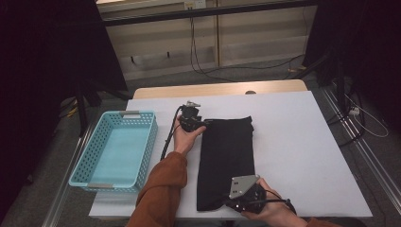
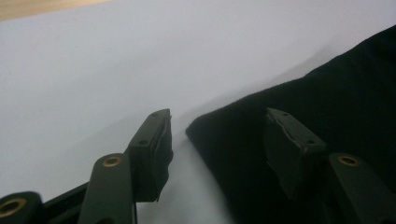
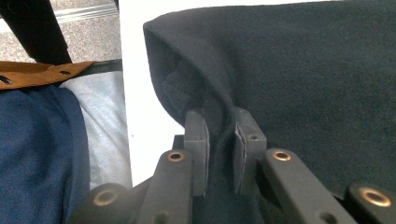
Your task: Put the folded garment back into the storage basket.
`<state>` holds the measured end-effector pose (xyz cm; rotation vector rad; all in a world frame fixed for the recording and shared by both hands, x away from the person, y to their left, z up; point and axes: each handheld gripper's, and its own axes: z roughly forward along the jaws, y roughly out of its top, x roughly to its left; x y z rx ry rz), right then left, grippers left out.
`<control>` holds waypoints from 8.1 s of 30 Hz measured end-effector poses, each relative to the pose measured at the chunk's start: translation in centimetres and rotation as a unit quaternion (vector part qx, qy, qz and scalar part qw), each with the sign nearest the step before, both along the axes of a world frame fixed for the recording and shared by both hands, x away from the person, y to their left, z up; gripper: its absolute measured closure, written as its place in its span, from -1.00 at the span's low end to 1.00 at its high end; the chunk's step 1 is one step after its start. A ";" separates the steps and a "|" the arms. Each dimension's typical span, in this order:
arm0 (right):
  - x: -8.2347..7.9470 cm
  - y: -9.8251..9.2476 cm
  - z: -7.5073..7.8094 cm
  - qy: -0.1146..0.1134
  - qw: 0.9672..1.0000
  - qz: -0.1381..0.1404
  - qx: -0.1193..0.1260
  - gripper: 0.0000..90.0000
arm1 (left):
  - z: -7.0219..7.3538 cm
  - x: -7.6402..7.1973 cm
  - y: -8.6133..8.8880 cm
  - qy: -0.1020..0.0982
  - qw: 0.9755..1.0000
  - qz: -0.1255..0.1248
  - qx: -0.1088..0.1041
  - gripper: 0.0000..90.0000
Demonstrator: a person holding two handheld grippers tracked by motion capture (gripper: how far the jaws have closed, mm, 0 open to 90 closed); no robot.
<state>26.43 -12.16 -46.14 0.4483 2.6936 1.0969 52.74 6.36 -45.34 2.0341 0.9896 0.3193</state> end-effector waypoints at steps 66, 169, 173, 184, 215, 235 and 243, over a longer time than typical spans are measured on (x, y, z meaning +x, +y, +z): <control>0.6 -0.6 -0.1 -0.008 0.999 -0.031 0.002 0.77 | 0.3 0.2 -0.1 0.029 0.998 0.031 -0.049 0.84; -0.5 -1.7 8.5 -0.050 0.980 -0.029 0.190 0.78 | 12.4 -2.0 2.4 -0.058 0.995 0.025 -0.071 0.85; -0.4 -1.5 8.8 -0.049 0.979 -0.024 0.195 0.78 | 12.9 -2.0 2.9 -0.061 0.995 0.027 -0.072 0.85; -0.2 -1.1 9.8 -0.052 0.976 -0.016 0.212 0.78 | 13.9 -2.3 3.1 -0.074 0.994 0.030 -0.072 0.85; -0.6 0.9 12.0 -0.073 0.970 0.015 0.233 0.78 | 17.0 -3.6 6.4 -0.096 0.992 0.038 -0.070 0.85; 0.2 3.8 13.0 -0.074 0.969 0.045 0.232 0.78 | 18.5 -4.2 9.0 -0.109 0.990 0.046 -0.071 0.85; 0.3 4.9 13.4 -0.081 0.968 0.054 0.231 0.78 | 18.9 -4.3 10.3 -0.111 0.989 0.056 -0.074 0.85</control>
